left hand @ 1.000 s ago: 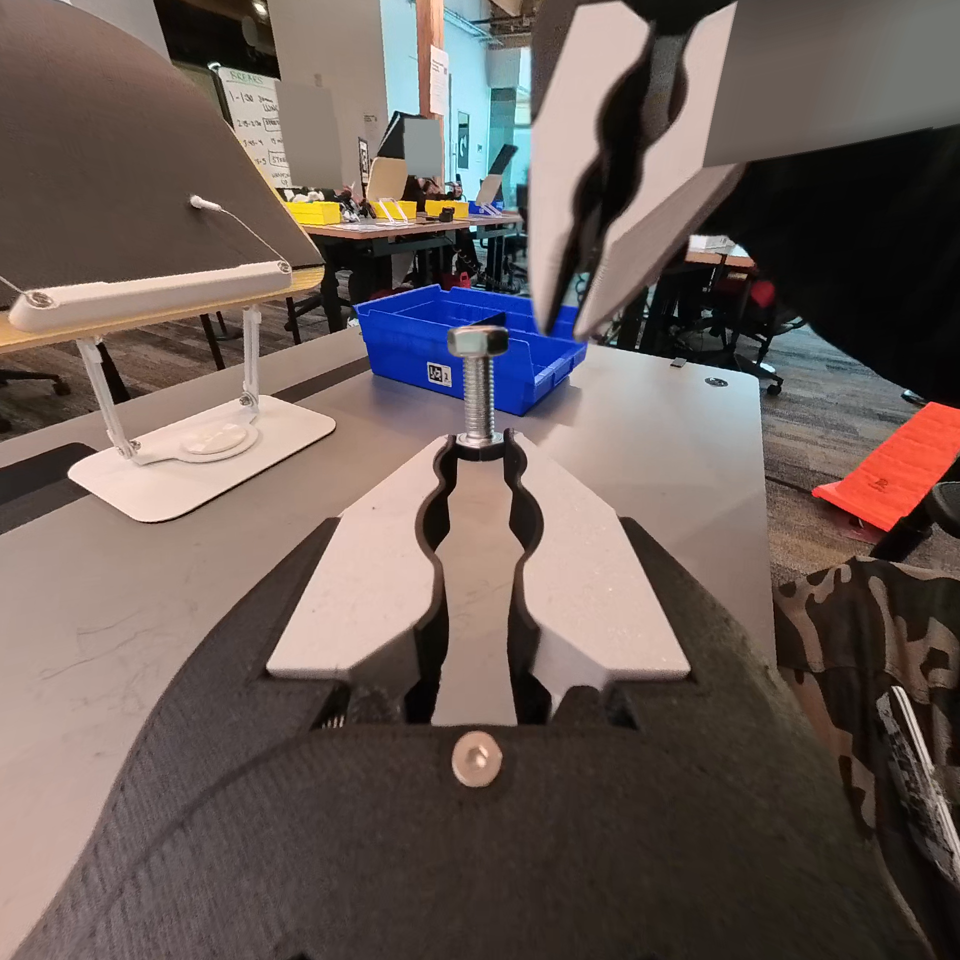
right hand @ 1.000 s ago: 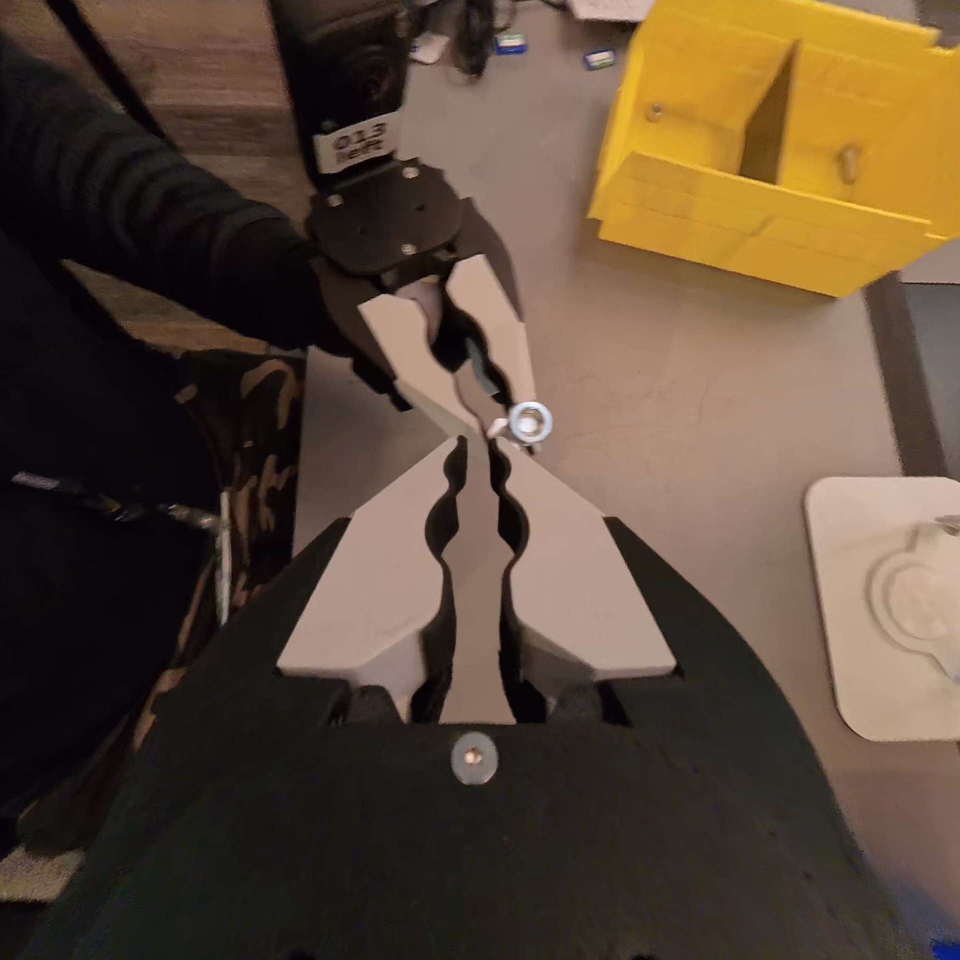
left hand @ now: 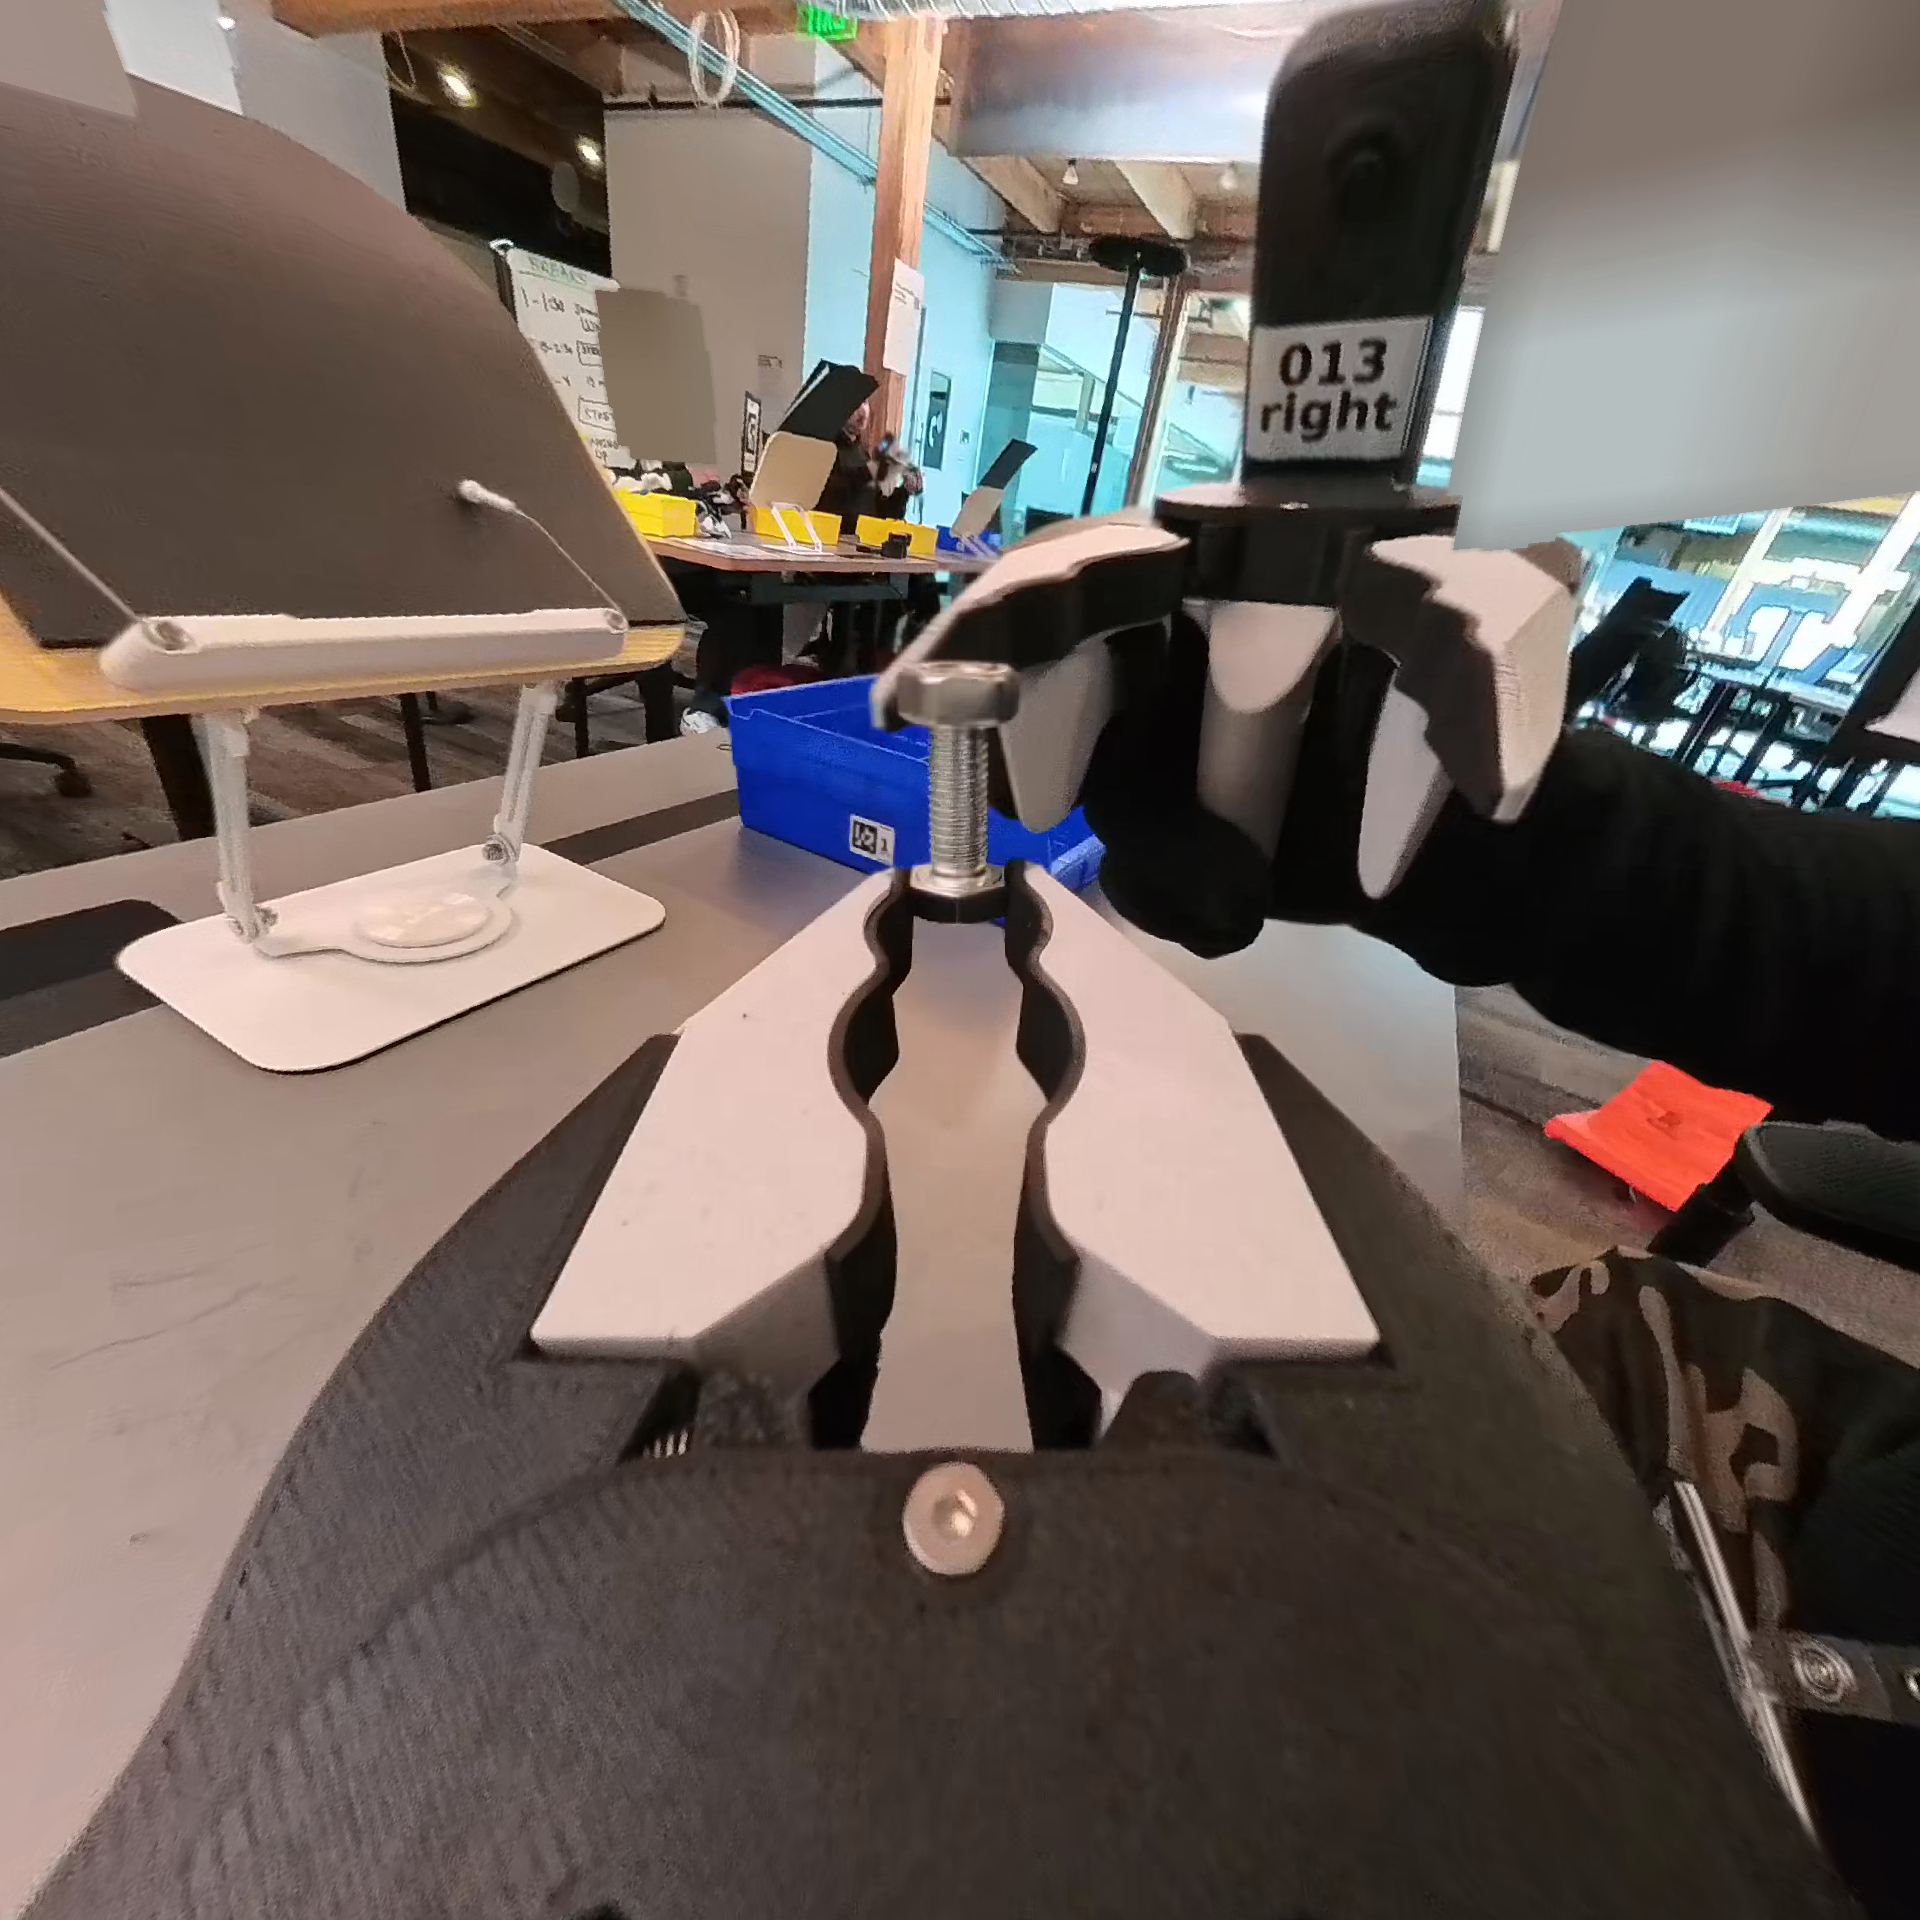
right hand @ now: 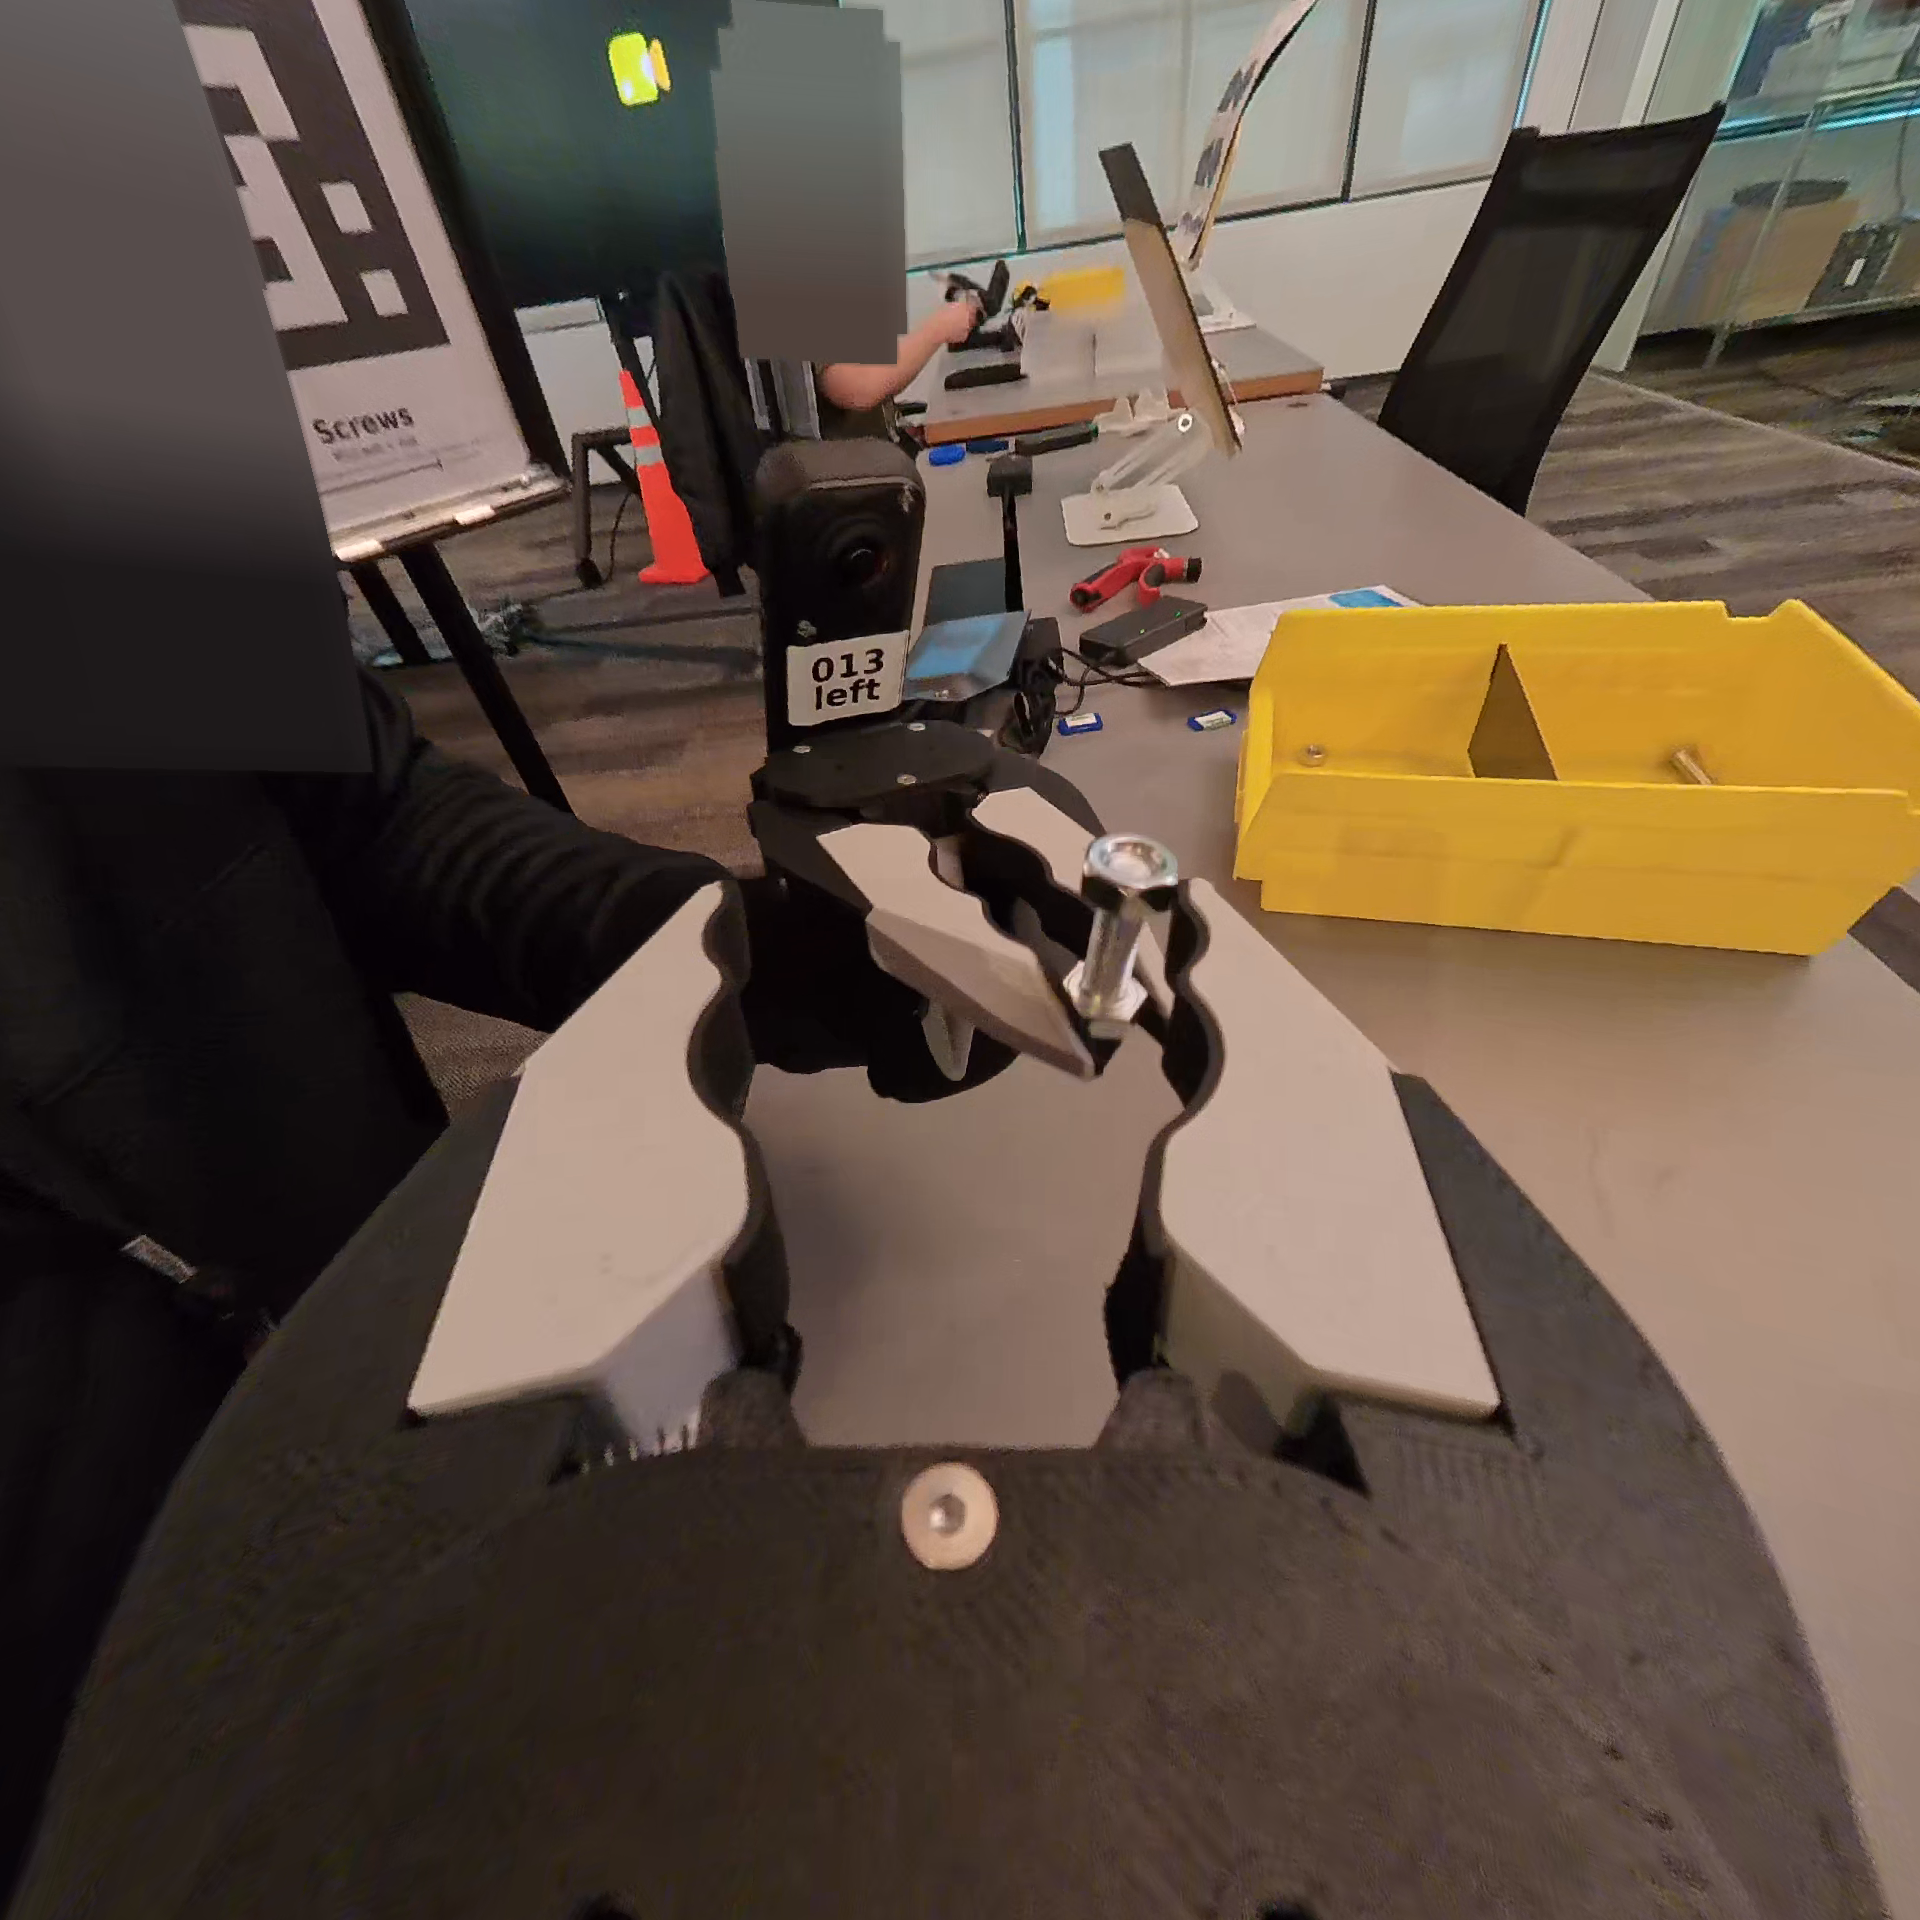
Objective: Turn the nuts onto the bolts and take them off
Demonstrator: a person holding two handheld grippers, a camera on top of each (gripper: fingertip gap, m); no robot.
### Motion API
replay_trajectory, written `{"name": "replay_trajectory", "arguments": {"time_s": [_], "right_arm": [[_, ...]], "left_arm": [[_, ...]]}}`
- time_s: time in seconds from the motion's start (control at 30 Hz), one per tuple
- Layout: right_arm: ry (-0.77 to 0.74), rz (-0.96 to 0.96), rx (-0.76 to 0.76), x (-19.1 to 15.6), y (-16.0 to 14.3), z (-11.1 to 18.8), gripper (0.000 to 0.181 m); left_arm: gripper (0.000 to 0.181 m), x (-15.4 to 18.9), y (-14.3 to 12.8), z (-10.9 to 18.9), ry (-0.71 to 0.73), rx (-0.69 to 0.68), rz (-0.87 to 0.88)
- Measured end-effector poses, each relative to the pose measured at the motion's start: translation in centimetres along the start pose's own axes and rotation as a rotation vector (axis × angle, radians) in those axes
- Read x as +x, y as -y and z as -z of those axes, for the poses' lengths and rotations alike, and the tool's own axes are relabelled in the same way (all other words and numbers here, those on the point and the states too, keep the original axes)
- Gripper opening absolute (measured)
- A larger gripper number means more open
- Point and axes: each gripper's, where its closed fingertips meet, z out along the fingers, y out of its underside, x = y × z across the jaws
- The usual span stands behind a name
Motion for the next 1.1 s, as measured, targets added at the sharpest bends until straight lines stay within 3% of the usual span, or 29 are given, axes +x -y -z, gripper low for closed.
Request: {"name": "replay_trajectory", "arguments": {"time_s": [0.03,0.07,0.13,0.17,0.2,0.3,0.43,0.53,0.57,0.6,0.67,0.7,0.83,1.0,1.03,1.07,1.1], "right_arm": [[0.001,-0.01,0.011,-0.1,0.1,0.4,0.076],[0.036,-0.01,0.026,-0.7,0.2,1.0,0.054],[0.124,-0.013,0.095,-2.3,1.0,2.2,0.052],[0.069,-0.035,0.117,-1.4,1.3,2.5,0.051],[0.012,-0.052,0.123,-0.3,1.2,2.6,0.068],[-0.04,-0.038,0.159,0.8,1.4,1.8,0.087],[0.009,-0.016,0.11,0.2,0.4,-0.7,0.088],[0.018,-0.014,0.11,-0.2,0.3,-0.7,0.088],[0.018,-0.014,0.125,-0.3,0.5,-0.1,0.084],[0.049,-0.008,0.141,-0.9,0.7,0.7,0.056],[0.214,-0.025,0.17,-3.5,1.0,2.4,0.042],[0.14,-0.044,0.181,-2.3,1.2,2.6,0.035],[-0.033,-0.039,0.203,0.9,1.4,1.9,0.096],[0.017,-0.013,0.112,-0.3,-0.1,-0.6,0.096],[0.016,-0.01,0.111,-0.5,-0.1,-0.2,0.087],[0.046,-0.002,0.127,-1.0,0.3,0.7,0.032],[0.096,0.005,0.192,-1.7,1.3,2.1,0.0]], "left_arm": [[0.016,-0.2,0.1,0.1,0.002,0.003,0.006],[0.016,-0.3,0.1,0.2,0.009,0.005,0.007],[0.016,-0.7,0.2,0.3,0.014,0.012,0.033],[0.016,-0.8,0.2,0.4,0.016,0.013,0.035],[0.016,-0.8,0.1,0.3,0.016,0.008,0.029],[0.016,-0.1,0.0,0.0,-0.004,-0.002,0.014],[0.016,0.4,-0.1,-0.3,-0.012,-0.013,0.011],[0.016,0.0,-0.1,0.0,0.003,-0.013,0.022],[0.016,-0.1,0.2,0.1,-0.001,-0.001,0.043],[0.016,-0.4,0.4,0.3,0.002,0.008,0.056],[0.016,-0.8,0.2,0.4,0.016,-0.005,0.055],[0.016,-0.9,0.2,0.4,0.014,-0.006,0.055],[0.016,-0.2,-0.3,0.0,-0.002,-0.027,0.044],[0.016,-0.2,-0.6,-0.2,0.001,-0.045,0.051],[0.016,-0.1,-0.5,-0.2,-0.006,-0.043,0.052],[0.016,-0.1,-0.6,-0.1,0.0,-0.045,0.044],[0.016,-0.4,-0.6,-0.1,0.012,-0.05,0.056]]}}
